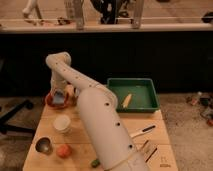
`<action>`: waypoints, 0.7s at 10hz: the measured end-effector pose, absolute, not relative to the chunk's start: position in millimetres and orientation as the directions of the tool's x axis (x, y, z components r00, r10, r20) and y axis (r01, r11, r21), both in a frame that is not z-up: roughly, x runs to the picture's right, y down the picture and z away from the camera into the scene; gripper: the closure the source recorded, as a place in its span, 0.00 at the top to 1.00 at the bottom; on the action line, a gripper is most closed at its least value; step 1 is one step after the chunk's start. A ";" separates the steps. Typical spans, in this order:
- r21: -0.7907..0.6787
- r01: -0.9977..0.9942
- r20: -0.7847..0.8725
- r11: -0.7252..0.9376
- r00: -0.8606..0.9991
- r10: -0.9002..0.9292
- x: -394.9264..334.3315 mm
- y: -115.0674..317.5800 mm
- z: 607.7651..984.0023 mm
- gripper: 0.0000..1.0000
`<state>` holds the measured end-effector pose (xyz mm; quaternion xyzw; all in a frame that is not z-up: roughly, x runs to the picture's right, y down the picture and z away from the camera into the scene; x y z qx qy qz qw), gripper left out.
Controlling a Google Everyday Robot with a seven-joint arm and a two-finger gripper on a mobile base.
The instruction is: Place sponge in red bowl
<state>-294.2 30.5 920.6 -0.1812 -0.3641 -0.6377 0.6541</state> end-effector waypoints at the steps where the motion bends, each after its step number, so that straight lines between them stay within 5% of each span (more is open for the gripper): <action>1: 0.227 0.966 0.707 0.121 -0.078 -0.702 -294.1 30.4 920.6 0.11; 7: 0.226 0.967 0.707 0.120 -0.078 -0.703 -293.7 30.5 921.4 0.73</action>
